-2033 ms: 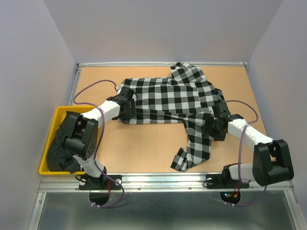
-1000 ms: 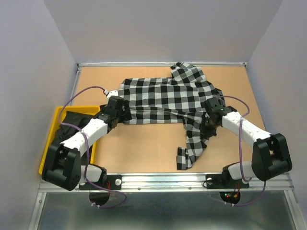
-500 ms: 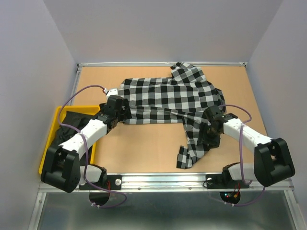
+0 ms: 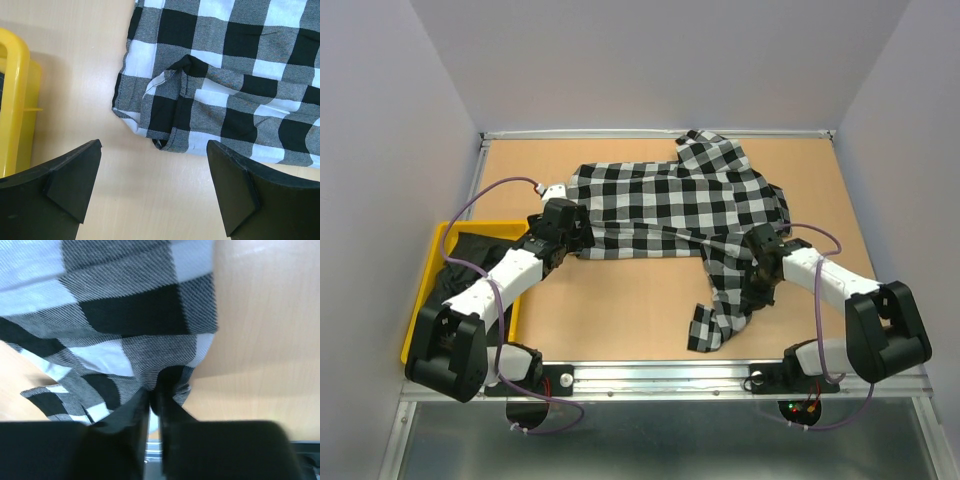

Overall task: Fold and stack the long sleeve shirts
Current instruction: Fold the shirt

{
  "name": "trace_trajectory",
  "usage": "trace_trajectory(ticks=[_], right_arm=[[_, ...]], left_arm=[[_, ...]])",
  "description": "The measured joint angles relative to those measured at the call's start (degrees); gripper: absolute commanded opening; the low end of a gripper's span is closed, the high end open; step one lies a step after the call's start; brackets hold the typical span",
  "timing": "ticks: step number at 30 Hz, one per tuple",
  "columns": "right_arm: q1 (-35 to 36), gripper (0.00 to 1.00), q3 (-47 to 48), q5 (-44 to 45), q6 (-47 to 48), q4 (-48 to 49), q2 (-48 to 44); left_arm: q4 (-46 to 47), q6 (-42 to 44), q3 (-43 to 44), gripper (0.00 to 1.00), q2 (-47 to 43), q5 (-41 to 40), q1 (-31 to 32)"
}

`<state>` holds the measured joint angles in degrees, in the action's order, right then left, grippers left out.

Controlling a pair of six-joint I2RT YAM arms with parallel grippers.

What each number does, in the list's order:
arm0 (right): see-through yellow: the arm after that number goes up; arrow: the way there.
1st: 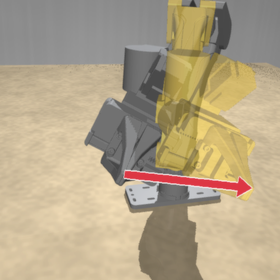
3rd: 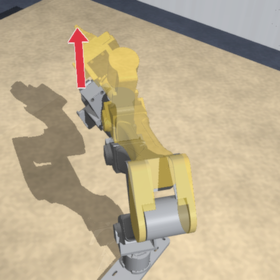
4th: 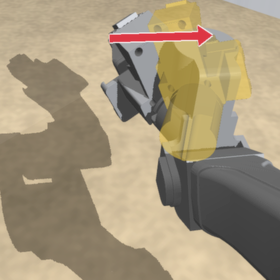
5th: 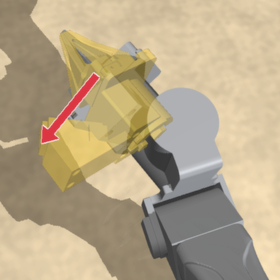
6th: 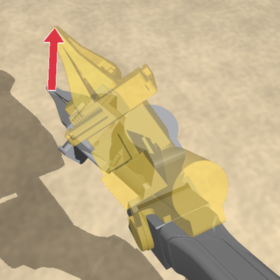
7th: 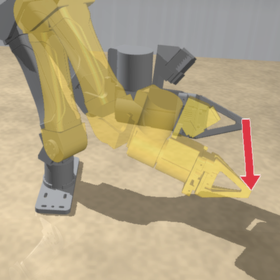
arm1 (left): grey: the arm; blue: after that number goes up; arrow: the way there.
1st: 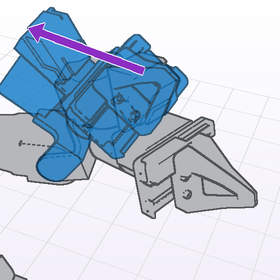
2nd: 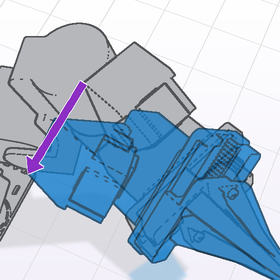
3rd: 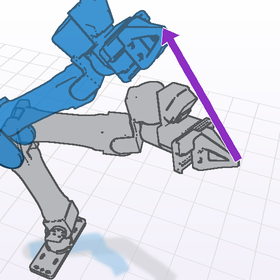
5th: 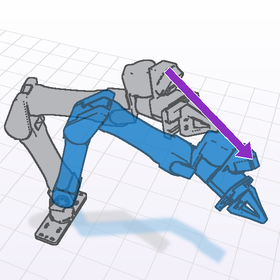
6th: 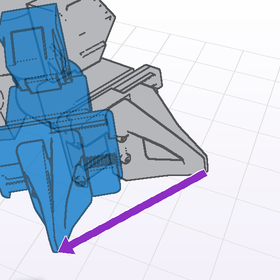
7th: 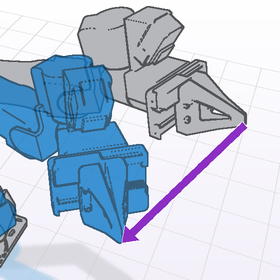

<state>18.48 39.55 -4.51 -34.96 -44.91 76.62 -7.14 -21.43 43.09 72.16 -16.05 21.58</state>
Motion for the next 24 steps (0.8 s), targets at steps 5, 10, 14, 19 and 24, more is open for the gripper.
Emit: trace_trajectory(ticks=[5, 10, 14, 19, 24], right_arm=[[0.00, 0.00, 0.50, 0.22, 0.24, 0.31, 0.79], [0.00, 0.01, 9.55, 3.58, 0.48, -1.07, 2.36], [0.00, 0.01, 22.71, 7.19, 1.20, -0.66, 7.39], [-0.02, 0.00, 37.90, 10.86, 3.04, 0.20, 15.76], [-0.85, 0.00, 49.13, 13.75, 5.18, 0.17, 24.04]], left_arm=[[0.09, 0.00, -0.02, 0.98, 0.09, -0.04, 0.00], [0.11, 0.00, -0.02, 0.98, 0.09, -0.02, 0.00], [0.13, 0.11, -0.02, 0.98, 0.11, 0.02, 0.00], [0.24, 0.17, -0.02, 0.98, 0.13, 0.20, 0.00], [0.35, 0.17, -0.02, 0.98, 0.15, 0.68, 0.00]])
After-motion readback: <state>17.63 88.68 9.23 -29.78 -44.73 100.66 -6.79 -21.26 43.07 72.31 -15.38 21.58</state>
